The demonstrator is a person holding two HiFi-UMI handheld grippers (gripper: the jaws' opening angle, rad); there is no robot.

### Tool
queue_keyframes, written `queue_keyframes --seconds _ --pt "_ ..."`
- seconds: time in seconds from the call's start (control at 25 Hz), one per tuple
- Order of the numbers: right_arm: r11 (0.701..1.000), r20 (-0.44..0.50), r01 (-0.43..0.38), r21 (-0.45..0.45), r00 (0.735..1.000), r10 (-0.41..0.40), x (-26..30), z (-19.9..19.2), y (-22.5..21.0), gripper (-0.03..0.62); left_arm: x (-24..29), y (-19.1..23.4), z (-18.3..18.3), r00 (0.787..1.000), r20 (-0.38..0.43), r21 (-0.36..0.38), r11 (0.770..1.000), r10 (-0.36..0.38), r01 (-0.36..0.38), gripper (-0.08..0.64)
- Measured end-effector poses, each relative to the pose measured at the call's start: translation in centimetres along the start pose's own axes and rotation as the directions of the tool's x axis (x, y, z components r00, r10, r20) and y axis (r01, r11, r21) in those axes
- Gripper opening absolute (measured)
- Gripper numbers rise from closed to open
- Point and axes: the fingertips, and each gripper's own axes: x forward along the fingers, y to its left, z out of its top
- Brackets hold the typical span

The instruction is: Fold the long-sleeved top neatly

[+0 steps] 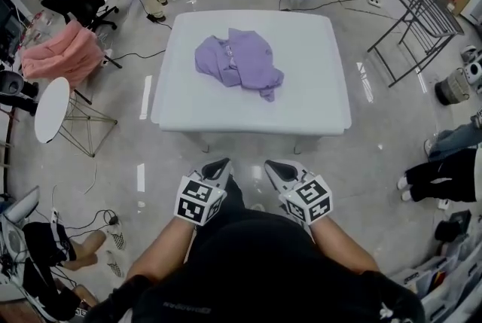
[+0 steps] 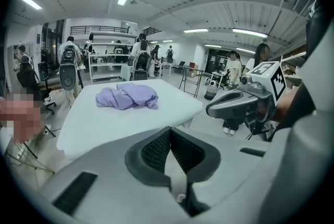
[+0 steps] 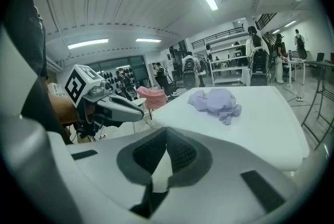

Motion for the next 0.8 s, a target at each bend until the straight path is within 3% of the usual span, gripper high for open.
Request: queue_keyframes --seconds 0.24,0.56,0.8 --pt "0.999 -0.011 0.033 -0.001 0.999 -0.033 2.6 2.4 -3.7 0.005 2.4 3.5 4.2 0.999 0.044 0.022 1.0 -0.006 0.005 0.005" --pt "0.996 0.007 0.078 -0.038 0.997 -0.078 8.2 8.6 -8.2 0.005 4.8 12.2 7.4 0.998 0.053 0.0 1.0 0.025 -0.025 0.005" --pt "0.993 0.012 0.117 -0.025 0.993 -0.117 13.0 12.4 -10.8 0.005 6.5 18.0 11.2 0.997 0.073 0.049 0.999 0.007 -0.01 0.005"
